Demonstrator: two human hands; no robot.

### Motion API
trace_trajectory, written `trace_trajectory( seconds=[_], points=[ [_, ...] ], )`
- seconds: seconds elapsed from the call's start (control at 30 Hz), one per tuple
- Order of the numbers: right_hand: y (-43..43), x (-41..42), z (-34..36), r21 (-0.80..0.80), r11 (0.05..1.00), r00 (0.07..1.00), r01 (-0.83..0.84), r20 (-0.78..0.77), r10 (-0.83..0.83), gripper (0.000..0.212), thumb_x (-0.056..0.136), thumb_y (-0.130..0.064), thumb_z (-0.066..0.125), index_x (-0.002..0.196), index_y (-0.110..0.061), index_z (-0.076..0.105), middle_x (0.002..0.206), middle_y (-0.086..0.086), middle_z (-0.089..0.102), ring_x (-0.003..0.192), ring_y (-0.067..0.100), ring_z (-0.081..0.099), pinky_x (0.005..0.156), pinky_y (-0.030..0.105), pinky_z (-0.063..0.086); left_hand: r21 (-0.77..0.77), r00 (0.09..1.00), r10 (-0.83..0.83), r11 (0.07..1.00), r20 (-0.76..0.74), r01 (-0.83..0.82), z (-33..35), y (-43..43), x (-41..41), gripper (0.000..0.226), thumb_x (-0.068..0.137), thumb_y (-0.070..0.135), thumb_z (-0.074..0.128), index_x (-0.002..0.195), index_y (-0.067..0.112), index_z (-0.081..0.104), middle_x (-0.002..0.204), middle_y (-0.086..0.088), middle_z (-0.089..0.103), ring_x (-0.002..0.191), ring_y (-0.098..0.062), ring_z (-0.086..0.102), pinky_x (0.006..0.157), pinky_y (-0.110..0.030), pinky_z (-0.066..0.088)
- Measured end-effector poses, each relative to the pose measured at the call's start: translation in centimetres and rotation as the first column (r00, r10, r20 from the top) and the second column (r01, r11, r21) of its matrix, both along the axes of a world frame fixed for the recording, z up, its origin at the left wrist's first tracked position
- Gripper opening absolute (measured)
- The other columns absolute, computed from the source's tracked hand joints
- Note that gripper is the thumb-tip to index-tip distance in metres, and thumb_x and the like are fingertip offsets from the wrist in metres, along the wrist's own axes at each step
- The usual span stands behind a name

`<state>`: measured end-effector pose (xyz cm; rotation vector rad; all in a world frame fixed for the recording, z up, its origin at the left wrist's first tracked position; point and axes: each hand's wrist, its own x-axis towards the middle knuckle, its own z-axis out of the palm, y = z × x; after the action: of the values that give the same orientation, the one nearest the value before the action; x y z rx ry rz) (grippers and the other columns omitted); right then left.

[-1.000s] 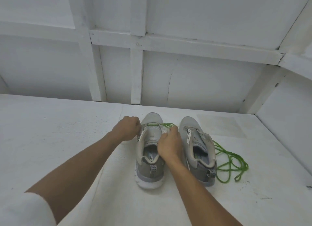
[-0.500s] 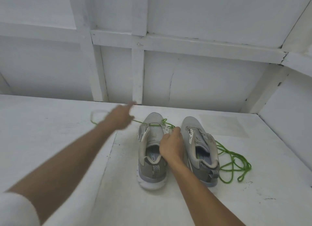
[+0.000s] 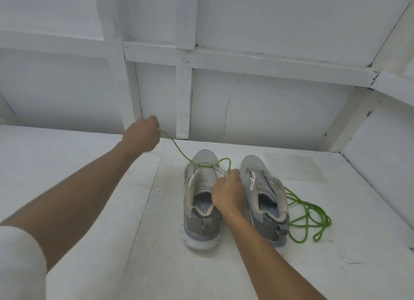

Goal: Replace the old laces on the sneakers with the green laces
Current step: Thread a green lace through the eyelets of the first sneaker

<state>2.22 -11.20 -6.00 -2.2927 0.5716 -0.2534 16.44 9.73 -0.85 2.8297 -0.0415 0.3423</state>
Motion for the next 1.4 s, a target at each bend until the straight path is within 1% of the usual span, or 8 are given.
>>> trace_trajectory(
  seconds=[0.17, 0.4, 0.6, 0.73, 0.9, 1.03, 1.23, 1.4],
  points=[
    [0.0, 0.0, -0.1, -0.002, 1.000, 1.000, -0.008, 0.004, 0.008, 0.021, 0.099, -0.016, 0.034, 0.113, -0.004, 0.042, 0.123, 0.016, 0.053, 0.105, 0.035, 0.053, 0.069, 0.031, 0.030, -0.401, 0.990, -0.089, 0.915, -0.111, 0.038, -1.7, -2.6, -2.7, 0.021, 0.098, 0.024, 0.053, 0.106, 0.007, 0.063, 0.097, -0.009, 0.072, 0.088, -0.023, 0.063, 0.069, -0.029, 0.048],
    [-0.5, -0.2, -0.2, 0.024, 0.999, 0.999, -0.043, 0.022, 0.042, 0.024, 0.099, -0.017, 0.034, 0.114, -0.002, 0.043, 0.123, 0.018, 0.055, 0.107, 0.036, 0.053, 0.071, 0.032, 0.032, -0.488, 0.943, -0.269, 0.861, -0.196, 0.144, -4.9, -7.9, -6.9, 0.024, 0.091, 0.007, 0.050, 0.101, 0.013, 0.072, 0.094, -0.006, 0.071, 0.075, -0.018, 0.062, 0.058, -0.017, 0.042],
    [-0.5, -0.2, -0.2, 0.022, 0.998, 0.998, -0.060, 0.033, 0.059, 0.023, 0.099, -0.017, 0.034, 0.113, -0.003, 0.044, 0.122, 0.018, 0.055, 0.106, 0.034, 0.053, 0.072, 0.031, 0.031, -0.317, 0.922, -0.263, 0.933, -0.284, 0.169, -5.2, -7.1, -5.4, 0.041, 0.097, 0.021, 0.050, 0.137, 0.012, 0.052, 0.130, -0.012, 0.061, 0.123, -0.030, 0.052, 0.101, -0.032, 0.041],
    [-0.5, -0.1, -0.2, 0.031, 0.998, 0.998, -0.055, 0.040, 0.054, 0.023, 0.098, -0.016, 0.034, 0.114, -0.002, 0.044, 0.121, 0.018, 0.055, 0.105, 0.034, 0.053, 0.071, 0.030, 0.031, -0.250, 0.935, -0.262, 0.947, -0.240, 0.202, -5.7, -7.5, -5.2, 0.027, 0.097, 0.018, 0.050, 0.113, 0.007, 0.068, 0.109, -0.018, 0.068, 0.099, -0.032, 0.062, 0.083, -0.033, 0.051],
    [-0.5, -0.1, -0.2, 0.029, 0.998, 0.998, -0.057, 0.039, 0.055, 0.023, 0.099, -0.017, 0.034, 0.113, -0.003, 0.044, 0.120, 0.017, 0.055, 0.104, 0.034, 0.054, 0.071, 0.031, 0.031, -0.215, 0.967, -0.157, 0.970, -0.200, 0.113, -5.0, -5.5, -4.0, 0.023, 0.090, 0.009, 0.052, 0.103, 0.014, 0.070, 0.107, -0.011, 0.067, 0.092, -0.024, 0.063, 0.078, -0.030, 0.052],
    [-0.7, -0.2, -0.2, 0.045, 0.998, 0.998, -0.054, 0.038, 0.053, 0.024, 0.099, -0.018, 0.033, 0.114, -0.003, 0.044, 0.121, 0.017, 0.055, 0.104, 0.033, 0.054, 0.071, 0.031, 0.032, -0.214, 0.945, -0.243, 0.957, -0.219, 0.197, -3.9, -4.6, -3.7, 0.025, 0.094, 0.011, 0.055, 0.117, 0.016, 0.065, 0.103, -0.006, 0.072, 0.100, -0.021, 0.064, 0.085, -0.031, 0.050],
    [-1.2, 1.0, 0.1, 0.100, 0.987, 0.989, -0.124, -0.067, 0.131, 0.025, 0.096, -0.018, 0.037, 0.116, -0.005, 0.045, 0.121, 0.016, 0.054, 0.107, 0.033, 0.053, 0.075, 0.032, 0.035, -0.500, 0.939, -0.285, 0.852, -0.193, 0.156, -1.4, -4.4, -3.4, 0.008, 0.094, 0.014, 0.057, 0.091, 0.013, 0.065, 0.086, 0.002, 0.073, 0.076, -0.016, 0.060, 0.061, -0.025, 0.045],
    [-1.9, 2.6, 2.4, 0.129, 0.967, 0.959, -0.221, -0.151, 0.240, 0.025, 0.087, -0.021, 0.051, 0.110, -0.010, 0.051, 0.106, 0.006, 0.056, 0.093, 0.025, 0.052, 0.062, 0.029, 0.034, -0.667, 0.925, -0.361, 0.720, -0.120, 0.194, -0.4, -6.4, -3.9, 0.011, 0.094, 0.021, 0.061, 0.093, 0.012, 0.068, 0.078, 0.001, 0.066, 0.066, -0.015, 0.055, 0.054, -0.020, 0.041]
  ],
)
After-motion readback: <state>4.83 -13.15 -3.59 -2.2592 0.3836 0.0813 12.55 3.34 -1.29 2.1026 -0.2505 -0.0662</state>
